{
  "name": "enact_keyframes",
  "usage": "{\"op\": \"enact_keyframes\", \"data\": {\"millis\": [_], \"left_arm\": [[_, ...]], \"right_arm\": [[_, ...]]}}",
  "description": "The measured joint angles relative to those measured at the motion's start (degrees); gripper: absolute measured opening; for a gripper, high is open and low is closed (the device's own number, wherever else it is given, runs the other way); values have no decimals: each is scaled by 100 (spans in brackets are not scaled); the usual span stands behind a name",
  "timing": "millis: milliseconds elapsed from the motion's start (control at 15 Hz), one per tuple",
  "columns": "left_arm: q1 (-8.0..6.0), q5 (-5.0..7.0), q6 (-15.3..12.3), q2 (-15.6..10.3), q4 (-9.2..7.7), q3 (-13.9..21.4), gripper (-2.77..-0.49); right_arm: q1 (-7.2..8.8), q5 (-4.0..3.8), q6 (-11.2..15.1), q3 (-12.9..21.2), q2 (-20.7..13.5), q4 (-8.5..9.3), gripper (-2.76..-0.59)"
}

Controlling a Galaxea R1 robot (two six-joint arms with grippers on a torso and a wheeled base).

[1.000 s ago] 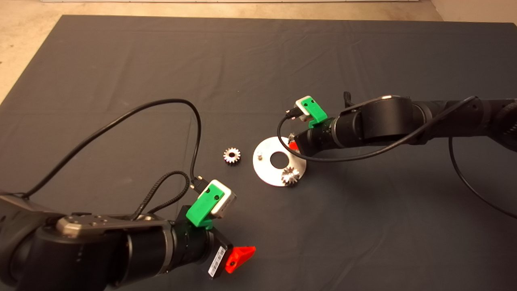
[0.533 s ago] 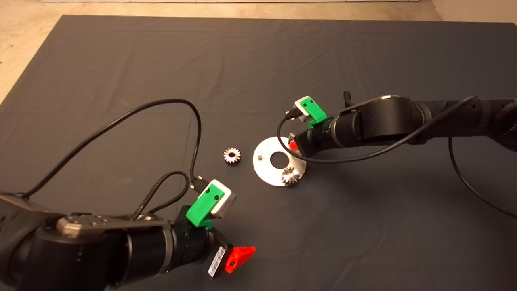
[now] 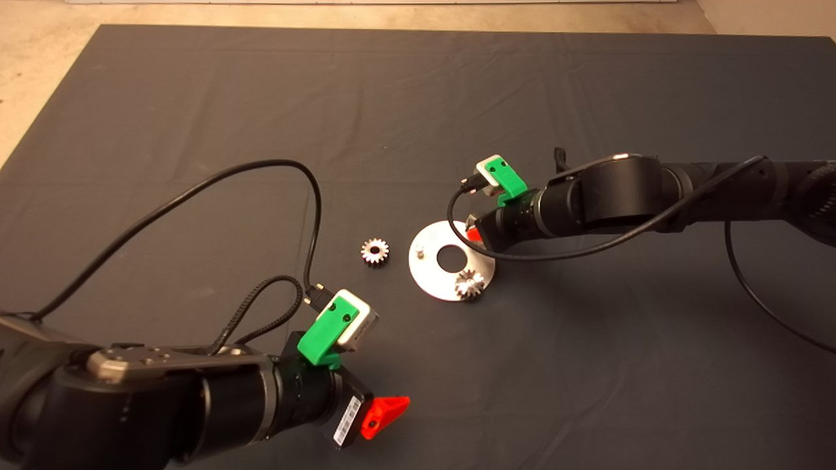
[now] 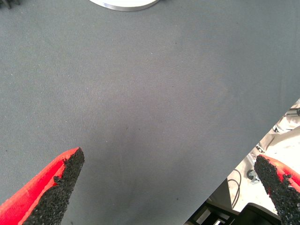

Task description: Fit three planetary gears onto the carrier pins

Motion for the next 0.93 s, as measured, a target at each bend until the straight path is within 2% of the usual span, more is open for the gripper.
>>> {"op": "enact_keyframes", "data": {"millis": [400,933], "left_arm": [[0,0,0,0,-2,0,-62],[0,0,-13,0,-2,0,-62]], "right_arm": [[1,71,-4,-102,30,0,-236],[6,78,-5,-132,49,0,-236]]}}
